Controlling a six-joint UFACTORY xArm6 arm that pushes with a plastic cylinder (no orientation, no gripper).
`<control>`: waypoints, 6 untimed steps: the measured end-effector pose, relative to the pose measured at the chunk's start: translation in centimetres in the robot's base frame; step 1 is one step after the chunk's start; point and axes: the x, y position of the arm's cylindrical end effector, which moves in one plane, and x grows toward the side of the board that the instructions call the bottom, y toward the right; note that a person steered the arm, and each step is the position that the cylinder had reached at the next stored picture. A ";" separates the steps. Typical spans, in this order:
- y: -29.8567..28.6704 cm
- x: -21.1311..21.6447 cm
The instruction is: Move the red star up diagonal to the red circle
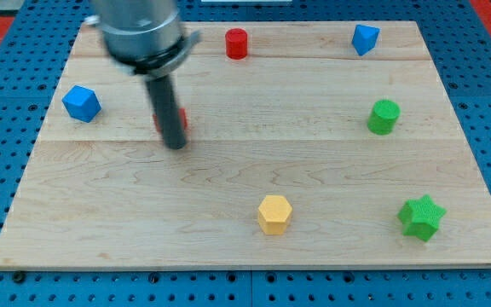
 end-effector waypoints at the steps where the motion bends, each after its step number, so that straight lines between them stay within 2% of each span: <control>1: 3.3 -6.9; 2: 7.4 -0.4; 3: 3.6 2.1; 4: -2.4 1.1; 5: -2.9 -4.3; 6: -1.4 -6.4</control>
